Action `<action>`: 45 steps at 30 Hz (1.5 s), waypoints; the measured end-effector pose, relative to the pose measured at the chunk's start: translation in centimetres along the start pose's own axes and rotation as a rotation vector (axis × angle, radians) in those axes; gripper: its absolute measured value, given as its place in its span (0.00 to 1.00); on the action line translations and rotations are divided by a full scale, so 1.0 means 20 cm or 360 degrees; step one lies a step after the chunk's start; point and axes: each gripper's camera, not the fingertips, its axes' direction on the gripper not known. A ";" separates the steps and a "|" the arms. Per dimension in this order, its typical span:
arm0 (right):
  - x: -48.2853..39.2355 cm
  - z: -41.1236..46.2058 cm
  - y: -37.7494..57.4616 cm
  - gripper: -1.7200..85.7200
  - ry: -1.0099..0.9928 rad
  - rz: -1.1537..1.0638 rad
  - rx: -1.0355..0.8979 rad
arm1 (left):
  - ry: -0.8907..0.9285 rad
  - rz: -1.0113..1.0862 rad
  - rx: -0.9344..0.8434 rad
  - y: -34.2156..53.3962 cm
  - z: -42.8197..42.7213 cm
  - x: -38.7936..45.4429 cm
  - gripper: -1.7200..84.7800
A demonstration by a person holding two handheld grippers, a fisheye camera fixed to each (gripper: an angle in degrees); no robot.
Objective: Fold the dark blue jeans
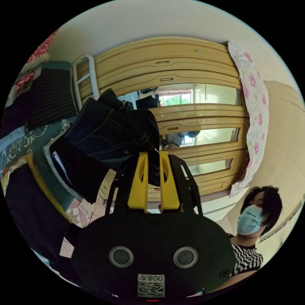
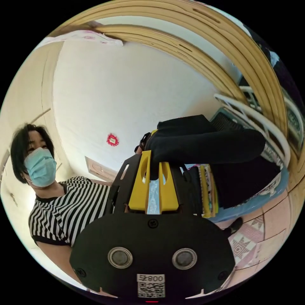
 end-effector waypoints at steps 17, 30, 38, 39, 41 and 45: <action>0.77 -0.07 0.02 0.05 0.0230 0.0922 -0.0243 | -0.0605 -0.0365 -0.0344 -0.33 -0.14 -1.78 0.11; 0.31 -0.29 0.00 0.10 0.0424 0.1078 0.0061 | -0.0495 -0.0131 -0.0339 -0.27 -0.75 -2.13 0.06; -0.22 -0.18 -0.33 0.05 0.0544 0.0680 0.0048 | -0.0539 -0.0002 -0.0396 -0.37 -0.84 -2.33 0.04; -0.24 -0.15 -0.38 0.05 0.0550 0.0637 0.0020 | -0.0549 0.0003 -0.0396 -0.39 -0.82 -2.34 0.04; -0.29 -0.04 -0.63 0.04 0.0619 0.0470 -0.0127 | -0.0607 0.0026 -0.0393 -0.50 -0.74 -2.41 0.04; -0.29 0.15 -0.98 0.03 0.0730 0.0271 -0.0347 | -0.0774 0.0029 -0.0375 -0.70 -0.60 -2.52 0.03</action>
